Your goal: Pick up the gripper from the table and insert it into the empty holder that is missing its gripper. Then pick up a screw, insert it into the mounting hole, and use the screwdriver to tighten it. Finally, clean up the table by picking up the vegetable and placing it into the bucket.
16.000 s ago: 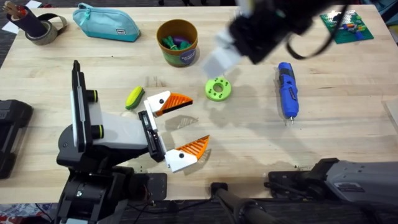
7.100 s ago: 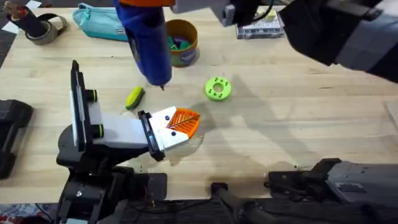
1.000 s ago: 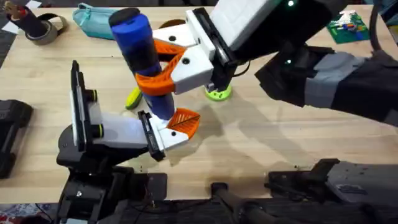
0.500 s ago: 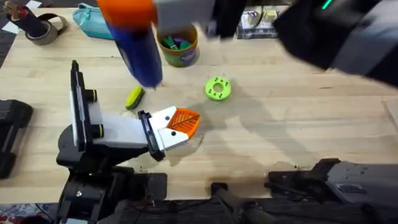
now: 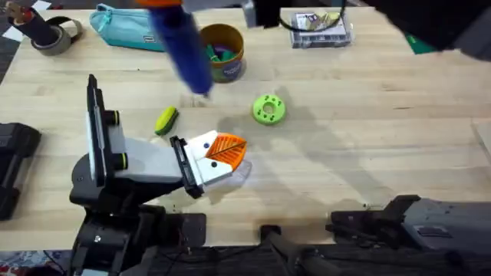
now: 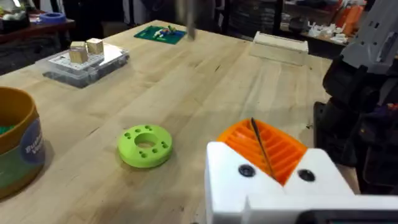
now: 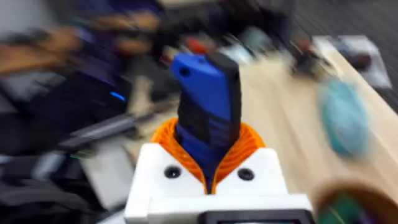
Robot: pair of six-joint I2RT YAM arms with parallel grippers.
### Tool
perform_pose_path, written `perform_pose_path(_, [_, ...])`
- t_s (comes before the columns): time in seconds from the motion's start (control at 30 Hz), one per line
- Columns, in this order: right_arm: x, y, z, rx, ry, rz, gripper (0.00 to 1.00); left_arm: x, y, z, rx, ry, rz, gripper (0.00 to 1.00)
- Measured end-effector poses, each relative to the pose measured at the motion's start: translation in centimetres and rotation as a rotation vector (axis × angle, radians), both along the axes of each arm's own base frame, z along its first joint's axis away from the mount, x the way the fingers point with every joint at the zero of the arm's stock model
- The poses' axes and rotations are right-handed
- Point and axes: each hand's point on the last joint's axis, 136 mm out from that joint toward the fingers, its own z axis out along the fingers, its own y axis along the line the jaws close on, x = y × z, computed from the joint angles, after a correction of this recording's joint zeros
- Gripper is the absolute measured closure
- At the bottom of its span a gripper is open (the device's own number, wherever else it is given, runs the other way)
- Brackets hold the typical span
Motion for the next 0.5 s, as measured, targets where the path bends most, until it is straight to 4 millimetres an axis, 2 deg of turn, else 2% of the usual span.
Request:
perform_pose_path(0.1, [3.1, -1.4, -2.5, -0.143, 0.020, -0.170, 0.980, 0.0, 0.0, 0.0, 0.000, 0.000, 0.000, 0.995])
perform_pose_path(0.2, [5.7, -4.0, -3.4, -0.282, -0.005, -0.329, 0.980, 0.0, 0.0, 0.0, 0.000, 0.000, 0.000, 0.995])
perform_pose_path(0.37, [10.1, -10.1, -4.4, -0.496, -0.096, -0.614, 0.980, 0.0, 0.0, 0.0, 0.000, 0.000, 0.000, 0.995])
perform_pose_path(0.5, [11.4, -16.2, -8.6, -0.791, -0.142, -0.725, 0.980, 0.0, 0.0, 0.0, 0.000, 0.000, 0.000, 0.995])
